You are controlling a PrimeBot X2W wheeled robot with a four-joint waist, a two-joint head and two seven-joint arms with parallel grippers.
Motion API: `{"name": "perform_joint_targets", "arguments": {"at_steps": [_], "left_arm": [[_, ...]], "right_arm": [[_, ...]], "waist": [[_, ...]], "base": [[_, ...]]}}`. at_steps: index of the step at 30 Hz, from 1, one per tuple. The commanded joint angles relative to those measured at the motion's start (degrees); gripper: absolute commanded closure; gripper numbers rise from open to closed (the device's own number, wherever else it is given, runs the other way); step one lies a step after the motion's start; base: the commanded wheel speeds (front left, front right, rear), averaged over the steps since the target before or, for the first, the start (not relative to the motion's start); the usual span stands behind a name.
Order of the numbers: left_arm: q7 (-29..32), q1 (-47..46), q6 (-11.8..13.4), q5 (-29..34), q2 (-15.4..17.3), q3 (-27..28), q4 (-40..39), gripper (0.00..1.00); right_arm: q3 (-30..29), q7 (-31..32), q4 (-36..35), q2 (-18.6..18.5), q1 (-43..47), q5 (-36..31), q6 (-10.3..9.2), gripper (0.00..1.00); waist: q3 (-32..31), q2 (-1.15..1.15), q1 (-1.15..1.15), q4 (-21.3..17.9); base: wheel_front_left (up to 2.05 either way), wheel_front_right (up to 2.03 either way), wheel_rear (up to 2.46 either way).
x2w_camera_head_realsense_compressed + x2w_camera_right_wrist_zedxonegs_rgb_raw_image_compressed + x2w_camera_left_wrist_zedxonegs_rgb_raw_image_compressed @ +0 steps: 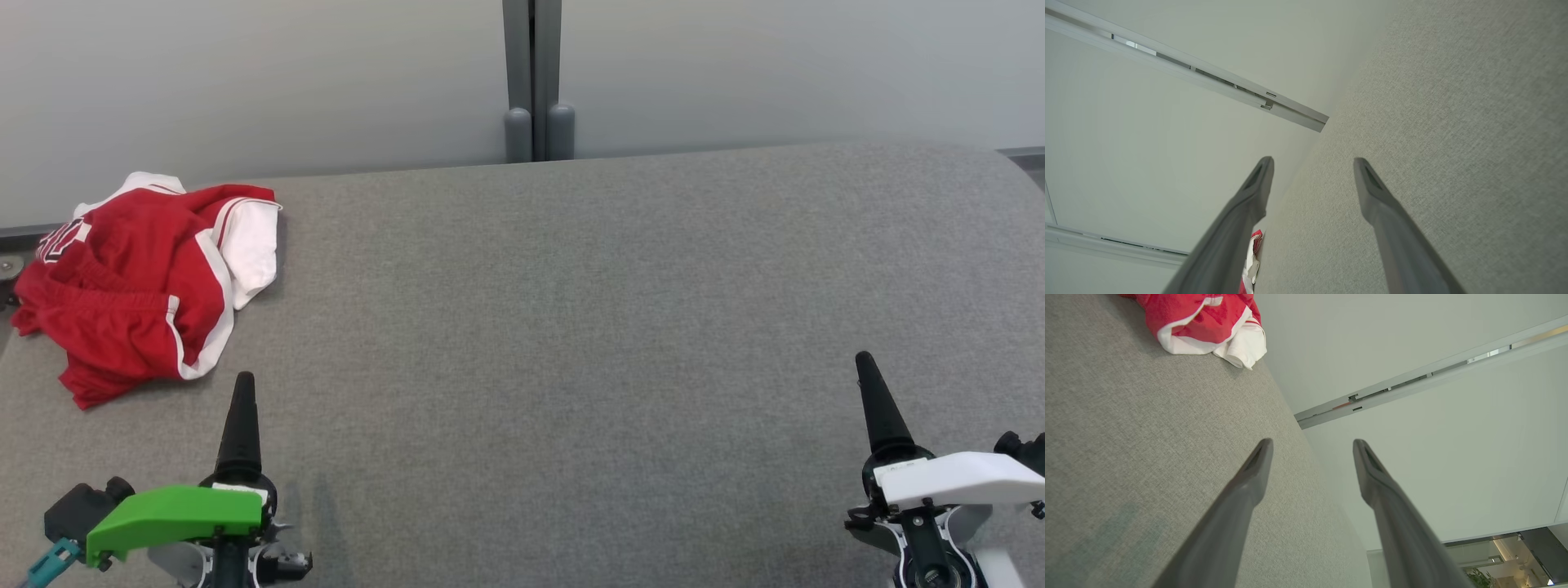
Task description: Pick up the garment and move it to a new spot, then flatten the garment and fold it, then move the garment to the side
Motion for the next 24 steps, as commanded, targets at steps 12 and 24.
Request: {"name": "perform_joint_targets", "arguments": {"at_steps": [12, 24], "left_arm": [[-2.9, 0.1, 1.2, 14.8, 0.4, -1.9, -1.7, 0.0], [-5.1, 1.5, 1.3, 25.4, 0.5, -2.6, -0.9, 0.0]], "right_arm": [[1.2, -2.9, -2.8, -0.5, 0.5, -16.0, 0.02, 0.0], [2.5, -5.1, -2.4, -0.6, 1.2, -28.2, 0.02, 0.0]], "waist": [[0.1, 0.0, 0.0, -0.1], [0.0, 0.0, 0.0, -0.2]], "base": [[0.0, 0.0, 0.0], [0.0, 0.0, 0.0]]}}
